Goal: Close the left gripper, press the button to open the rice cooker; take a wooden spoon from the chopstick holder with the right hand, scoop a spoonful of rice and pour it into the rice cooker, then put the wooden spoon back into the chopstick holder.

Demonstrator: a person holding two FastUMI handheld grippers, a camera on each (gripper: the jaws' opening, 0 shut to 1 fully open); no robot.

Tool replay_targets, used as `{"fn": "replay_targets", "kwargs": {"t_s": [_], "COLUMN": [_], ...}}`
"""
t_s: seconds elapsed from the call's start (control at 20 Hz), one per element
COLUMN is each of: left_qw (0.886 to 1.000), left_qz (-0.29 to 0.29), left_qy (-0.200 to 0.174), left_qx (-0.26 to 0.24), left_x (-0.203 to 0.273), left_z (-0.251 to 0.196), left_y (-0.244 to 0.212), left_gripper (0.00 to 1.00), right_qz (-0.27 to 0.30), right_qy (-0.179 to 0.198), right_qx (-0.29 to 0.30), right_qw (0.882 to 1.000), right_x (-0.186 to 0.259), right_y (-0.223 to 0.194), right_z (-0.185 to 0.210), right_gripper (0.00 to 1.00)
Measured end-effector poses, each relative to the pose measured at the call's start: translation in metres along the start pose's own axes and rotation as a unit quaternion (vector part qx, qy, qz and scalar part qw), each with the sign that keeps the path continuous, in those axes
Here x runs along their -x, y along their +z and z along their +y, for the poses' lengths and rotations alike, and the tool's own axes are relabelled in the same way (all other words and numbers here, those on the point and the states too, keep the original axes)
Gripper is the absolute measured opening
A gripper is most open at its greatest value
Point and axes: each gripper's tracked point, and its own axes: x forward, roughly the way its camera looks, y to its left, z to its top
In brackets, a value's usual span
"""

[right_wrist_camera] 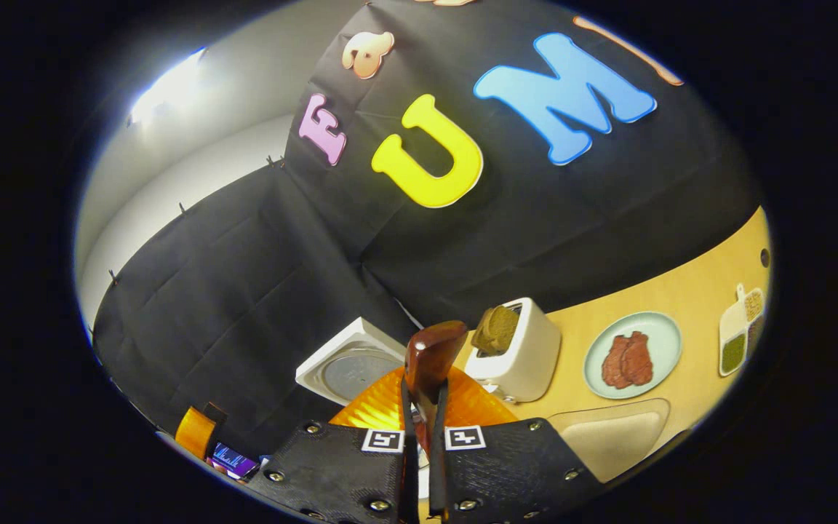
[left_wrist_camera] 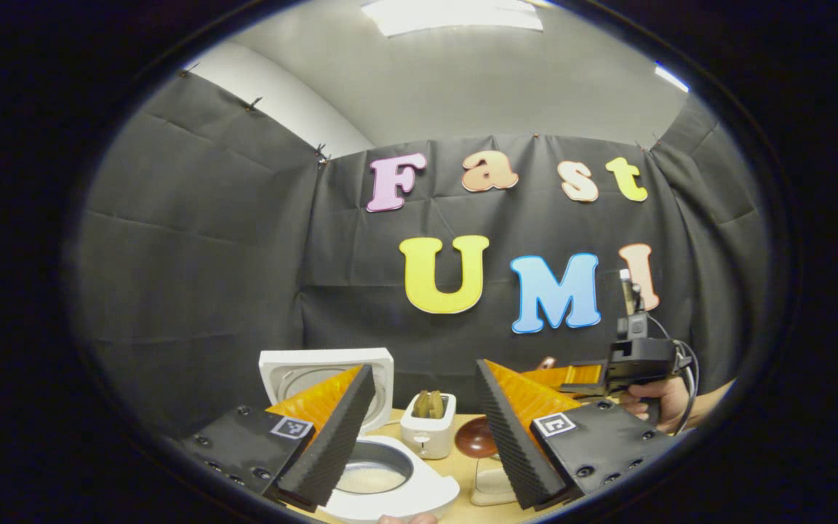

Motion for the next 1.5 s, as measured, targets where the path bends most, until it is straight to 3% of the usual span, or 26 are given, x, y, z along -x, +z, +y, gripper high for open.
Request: {"fn": "replay_targets", "kwargs": {"t_s": [0.3, 0.55, 0.6, 0.75, 0.8, 1.0, 1.05, 1.1, 1.35, 1.5], "left_qw": [1.0, 0.999, 0.998, 0.998, 0.998, 0.997, 0.997, 0.997, 0.997, 0.998], "left_qz": [0.013, 0.027, 0.03, 0.026, 0.027, 0.027, 0.027, 0.028, 0.03, 0.029], "left_qy": [-0.014, -0.045, -0.048, -0.057, -0.06, -0.066, -0.068, -0.069, -0.064, -0.056], "left_qx": [0.013, 0.014, 0.012, 0.012, 0.012, 0.014, 0.015, 0.014, 0.007, 0.007], "left_x": [-0.019, -0.03, -0.033, -0.035, -0.037, -0.04, -0.041, -0.042, -0.04, -0.036], "left_z": [-0.009, -0.031, -0.035, -0.046, -0.049, -0.061, -0.064, -0.067, -0.068, -0.064], "left_y": [-0.01, -0.016, -0.016, -0.011, -0.014, -0.014, -0.014, -0.013, -0.013, -0.011], "left_gripper": [0.94, 0.98, 0.9, 0.94, 0.9, 0.91, 0.98, 0.91, 0.94, 0.91], "right_qz": [-0.04, -0.062, -0.065, -0.076, -0.08, -0.092, -0.089, -0.088, -0.072, -0.058], "right_qy": [-0.073, -0.146, -0.164, -0.212, -0.234, -0.303, -0.317, -0.329, -0.392, -0.404], "right_qx": [-0.015, -0.002, -0.001, 0.003, 0.001, -0.003, 0.001, 0.004, 0.018, 0.005], "right_qw": [0.996, 0.987, 0.984, 0.974, 0.969, 0.948, 0.944, 0.94, 0.917, 0.913], "right_x": [0.061, 0.112, 0.123, 0.155, 0.166, 0.197, 0.202, 0.207, 0.219, 0.217], "right_y": [0.023, 0.031, 0.03, 0.028, 0.028, 0.02, 0.014, 0.011, -0.016, -0.034], "right_z": [-0.058, -0.109, -0.121, -0.151, -0.163, -0.2, -0.207, -0.213, -0.253, -0.27], "right_gripper": [0.06, 0.06, 0.06, 0.06, 0.06, 0.06, 0.06, 0.06, 0.06, 0.06]}}
